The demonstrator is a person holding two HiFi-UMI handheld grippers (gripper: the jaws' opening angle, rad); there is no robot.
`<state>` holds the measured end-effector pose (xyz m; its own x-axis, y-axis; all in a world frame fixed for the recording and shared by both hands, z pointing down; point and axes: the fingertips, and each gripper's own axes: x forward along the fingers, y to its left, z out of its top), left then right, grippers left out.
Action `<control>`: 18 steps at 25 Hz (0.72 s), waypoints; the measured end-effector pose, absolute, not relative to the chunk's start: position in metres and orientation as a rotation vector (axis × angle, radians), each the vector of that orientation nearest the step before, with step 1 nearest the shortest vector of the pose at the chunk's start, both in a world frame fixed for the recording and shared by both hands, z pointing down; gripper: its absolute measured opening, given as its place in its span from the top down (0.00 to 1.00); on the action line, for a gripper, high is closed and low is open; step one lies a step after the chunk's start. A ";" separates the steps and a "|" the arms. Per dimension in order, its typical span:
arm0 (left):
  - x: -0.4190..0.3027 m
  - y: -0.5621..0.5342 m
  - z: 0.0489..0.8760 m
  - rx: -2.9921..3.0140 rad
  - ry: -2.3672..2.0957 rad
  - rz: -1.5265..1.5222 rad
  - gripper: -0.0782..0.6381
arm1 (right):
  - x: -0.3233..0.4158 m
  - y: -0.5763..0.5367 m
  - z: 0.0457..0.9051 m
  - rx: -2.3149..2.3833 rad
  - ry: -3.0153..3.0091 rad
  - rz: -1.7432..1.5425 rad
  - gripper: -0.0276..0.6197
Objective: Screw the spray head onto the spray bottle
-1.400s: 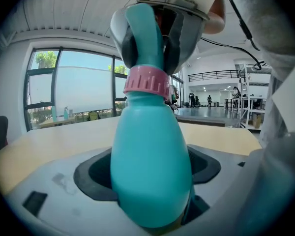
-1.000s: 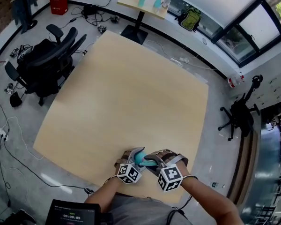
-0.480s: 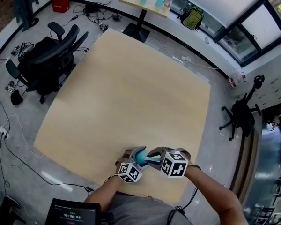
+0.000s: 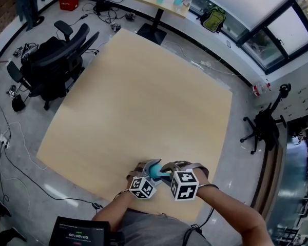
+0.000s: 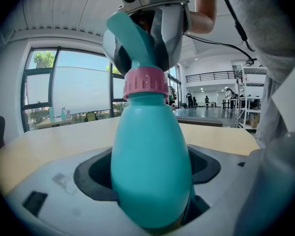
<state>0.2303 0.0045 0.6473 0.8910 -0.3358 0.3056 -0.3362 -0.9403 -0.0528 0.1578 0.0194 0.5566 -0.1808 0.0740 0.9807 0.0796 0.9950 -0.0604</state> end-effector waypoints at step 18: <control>0.233 0.004 0.646 3.053 -0.541 0.488 0.34 | 0.170 0.023 0.560 -0.154 -1.777 -0.112 0.68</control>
<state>0.2332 0.0045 0.6465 0.8922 -0.3351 0.3028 -0.3359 -0.9405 -0.0512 0.1700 0.0235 0.5595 -0.2057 0.0428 0.9777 0.1656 0.9862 -0.0083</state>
